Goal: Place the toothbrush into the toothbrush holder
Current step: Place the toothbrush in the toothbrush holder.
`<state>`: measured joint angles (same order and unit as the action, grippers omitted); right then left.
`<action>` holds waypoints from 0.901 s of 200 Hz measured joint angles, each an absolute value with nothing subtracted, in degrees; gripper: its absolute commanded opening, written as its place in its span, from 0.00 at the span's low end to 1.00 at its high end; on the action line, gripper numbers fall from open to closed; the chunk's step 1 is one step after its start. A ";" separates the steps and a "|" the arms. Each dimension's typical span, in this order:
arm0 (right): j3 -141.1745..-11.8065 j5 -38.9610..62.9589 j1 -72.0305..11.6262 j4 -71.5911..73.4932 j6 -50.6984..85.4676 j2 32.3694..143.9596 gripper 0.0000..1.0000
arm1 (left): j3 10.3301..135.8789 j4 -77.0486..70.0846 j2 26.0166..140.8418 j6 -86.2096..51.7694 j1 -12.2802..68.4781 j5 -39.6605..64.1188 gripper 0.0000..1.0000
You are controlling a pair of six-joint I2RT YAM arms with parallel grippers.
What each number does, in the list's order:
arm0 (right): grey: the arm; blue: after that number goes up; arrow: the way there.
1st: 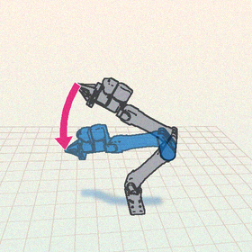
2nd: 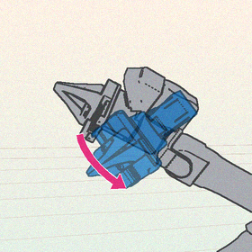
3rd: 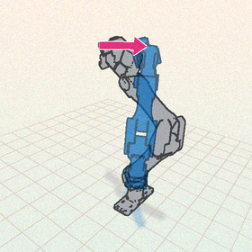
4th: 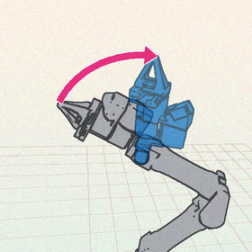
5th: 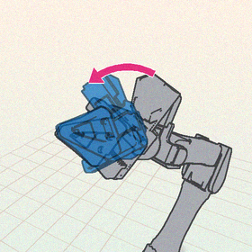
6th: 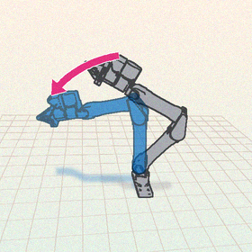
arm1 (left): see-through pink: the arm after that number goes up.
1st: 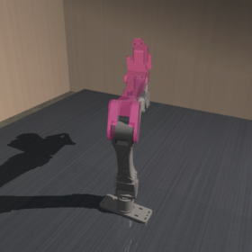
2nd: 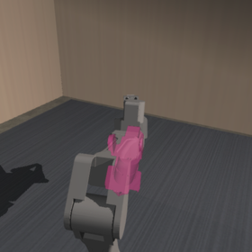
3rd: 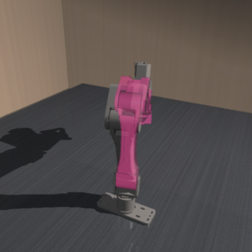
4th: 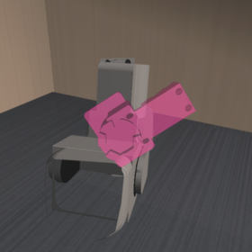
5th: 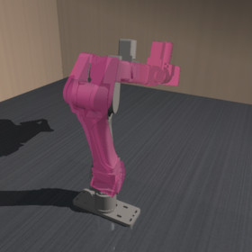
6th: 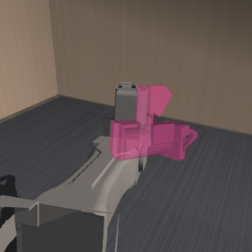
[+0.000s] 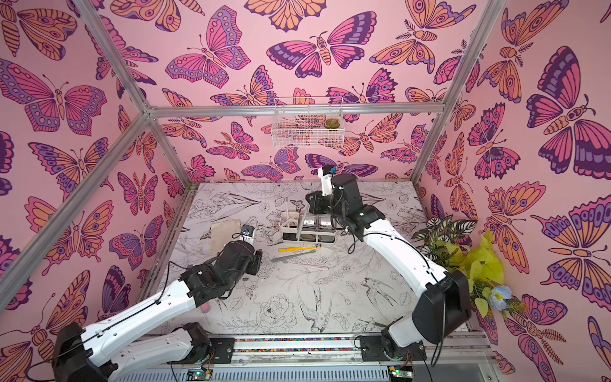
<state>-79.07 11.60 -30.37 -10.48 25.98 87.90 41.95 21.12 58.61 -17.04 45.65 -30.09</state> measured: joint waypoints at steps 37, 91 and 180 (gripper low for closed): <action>-84.71 10.07 -31.18 -8.69 23.88 97.12 0.00 | 38.85 16.27 59.33 -16.95 45.17 -31.22 0.60; -88.99 9.30 -31.16 -6.46 22.04 103.44 0.00 | 32.56 4.84 61.45 -12.73 44.71 -27.24 0.62; -94.24 7.57 -29.98 -3.77 19.75 105.01 0.00 | 32.16 2.02 66.70 -11.81 43.77 -25.34 0.65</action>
<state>-94.24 7.57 -29.98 -3.77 19.75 105.01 32.16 2.02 66.70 -11.81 43.77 -25.34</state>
